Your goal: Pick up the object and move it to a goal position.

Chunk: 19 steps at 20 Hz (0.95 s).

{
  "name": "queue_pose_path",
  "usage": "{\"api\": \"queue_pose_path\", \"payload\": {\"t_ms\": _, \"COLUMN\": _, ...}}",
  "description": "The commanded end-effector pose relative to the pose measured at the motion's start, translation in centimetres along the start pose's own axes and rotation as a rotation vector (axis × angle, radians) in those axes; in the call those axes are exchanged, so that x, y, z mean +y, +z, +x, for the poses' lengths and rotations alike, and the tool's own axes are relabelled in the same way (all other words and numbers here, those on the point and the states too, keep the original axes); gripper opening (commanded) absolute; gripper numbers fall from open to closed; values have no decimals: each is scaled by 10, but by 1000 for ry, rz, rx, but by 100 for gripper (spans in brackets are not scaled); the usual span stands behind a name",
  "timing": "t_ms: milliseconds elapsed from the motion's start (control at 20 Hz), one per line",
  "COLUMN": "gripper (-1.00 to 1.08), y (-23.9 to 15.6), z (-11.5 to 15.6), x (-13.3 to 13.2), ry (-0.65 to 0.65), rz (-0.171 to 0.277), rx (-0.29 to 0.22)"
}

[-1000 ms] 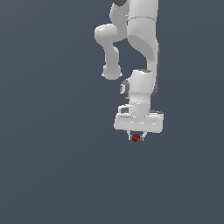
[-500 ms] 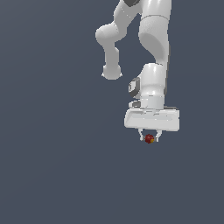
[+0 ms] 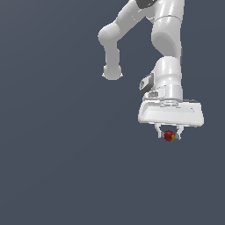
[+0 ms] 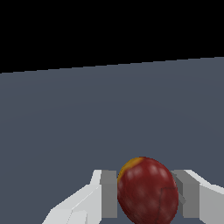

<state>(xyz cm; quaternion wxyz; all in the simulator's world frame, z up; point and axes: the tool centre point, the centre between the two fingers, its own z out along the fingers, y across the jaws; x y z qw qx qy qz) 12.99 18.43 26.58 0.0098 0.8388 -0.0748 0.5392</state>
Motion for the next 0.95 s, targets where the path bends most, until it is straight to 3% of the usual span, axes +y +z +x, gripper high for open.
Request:
{"api": "queue_pose_path", "payload": {"t_ms": 0, "gripper": -100, "y": -6, "z": 15, "x": -11, "ry": 5, "rz": 0, "rx": 58}}
{"api": "queue_pose_path", "payload": {"t_ms": 450, "gripper": -100, "y": -21, "z": 49, "x": -35, "ry": 16, "rz": -6, "rx": 193}}
{"api": "queue_pose_path", "payload": {"t_ms": 900, "gripper": -100, "y": -25, "z": 57, "x": -39, "ry": 19, "rz": -13, "rx": 228}}
